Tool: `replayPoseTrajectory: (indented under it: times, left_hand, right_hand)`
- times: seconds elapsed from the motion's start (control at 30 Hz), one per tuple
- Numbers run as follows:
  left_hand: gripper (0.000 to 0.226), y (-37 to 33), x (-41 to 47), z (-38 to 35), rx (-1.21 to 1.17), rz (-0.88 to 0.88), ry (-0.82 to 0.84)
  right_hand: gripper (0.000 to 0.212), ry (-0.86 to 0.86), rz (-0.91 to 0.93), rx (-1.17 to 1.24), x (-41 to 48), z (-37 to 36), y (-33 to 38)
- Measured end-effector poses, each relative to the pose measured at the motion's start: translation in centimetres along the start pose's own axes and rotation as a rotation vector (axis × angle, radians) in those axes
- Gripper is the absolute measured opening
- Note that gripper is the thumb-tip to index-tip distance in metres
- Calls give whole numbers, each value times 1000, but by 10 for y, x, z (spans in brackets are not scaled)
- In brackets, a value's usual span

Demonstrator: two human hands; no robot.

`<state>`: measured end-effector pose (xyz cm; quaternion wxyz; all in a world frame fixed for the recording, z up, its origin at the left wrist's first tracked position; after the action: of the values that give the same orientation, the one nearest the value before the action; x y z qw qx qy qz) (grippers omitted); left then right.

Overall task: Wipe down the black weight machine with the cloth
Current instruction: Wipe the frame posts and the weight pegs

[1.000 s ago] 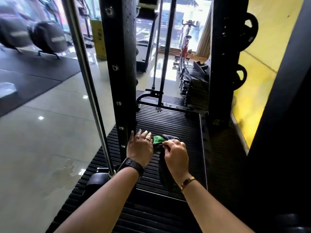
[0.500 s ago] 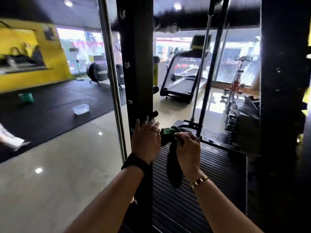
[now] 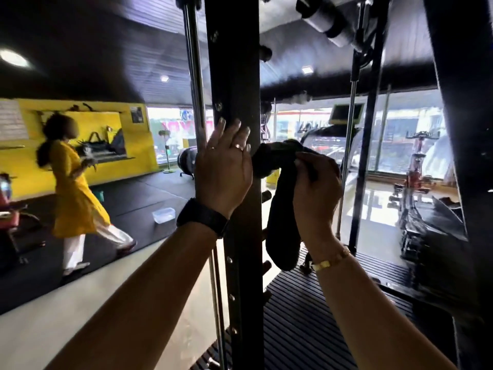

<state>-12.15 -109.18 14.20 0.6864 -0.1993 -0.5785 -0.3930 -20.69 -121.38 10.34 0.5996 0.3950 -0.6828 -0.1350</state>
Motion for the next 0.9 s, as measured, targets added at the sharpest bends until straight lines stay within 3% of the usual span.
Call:
replayPoseTrajectory:
  times: [0.13,0.27,0.43,0.63,0.9]
  left_hand:
    - [45,23,47,15,62,-83,-116]
    - [47,42,79,17,80,-136,-125]
    - [45,63,100,8,83,-186,-119]
    - [46,89,111,-2,50,-223,-126]
    - [49,118,145,-18,-35,-281,-265]
  right_hand:
    - [16,-74,36,65,24,-17,22]
    - [16,-166,45,152,40,-35,39]
    - [14,-253,-114,228,52,-62,47]
    - [15,-248,-321,341,51,-88,44]
    - [21,-269,-278,351,63,-116,51]
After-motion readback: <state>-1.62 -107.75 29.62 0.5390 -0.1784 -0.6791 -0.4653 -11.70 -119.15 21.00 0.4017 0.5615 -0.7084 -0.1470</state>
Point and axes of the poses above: each hand's wrist, its own x-axis towards the middle knuckle, its own z-axis out of the back of the hand, y = z × x, the point moved 2 cm from there along x, towards the middle knuckle, and after that the axes turned 9 degrees about -z, right-handed, at the moved point
